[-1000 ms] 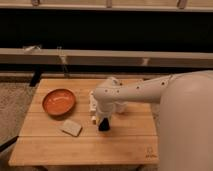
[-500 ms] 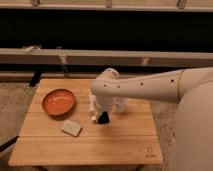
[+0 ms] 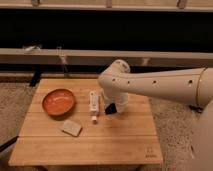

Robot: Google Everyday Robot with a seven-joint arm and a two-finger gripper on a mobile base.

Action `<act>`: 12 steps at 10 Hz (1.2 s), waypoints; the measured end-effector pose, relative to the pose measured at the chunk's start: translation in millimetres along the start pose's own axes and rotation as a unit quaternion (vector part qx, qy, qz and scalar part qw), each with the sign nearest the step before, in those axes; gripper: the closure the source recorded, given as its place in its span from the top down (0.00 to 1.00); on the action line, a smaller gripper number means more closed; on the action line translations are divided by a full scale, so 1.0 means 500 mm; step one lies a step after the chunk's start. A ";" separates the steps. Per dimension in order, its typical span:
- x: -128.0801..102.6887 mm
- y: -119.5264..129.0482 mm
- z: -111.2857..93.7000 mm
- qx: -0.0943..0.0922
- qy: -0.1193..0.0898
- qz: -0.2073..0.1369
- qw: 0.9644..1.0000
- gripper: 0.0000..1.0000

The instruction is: Place the eraser in the ceramic cup

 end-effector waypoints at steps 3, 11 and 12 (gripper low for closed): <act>-0.022 -0.040 -0.032 0.016 -0.023 0.001 1.000 0.00; -0.064 -0.168 0.009 0.031 -0.029 0.012 0.999 0.00; -0.072 -0.176 0.020 0.030 -0.028 0.011 0.999 0.00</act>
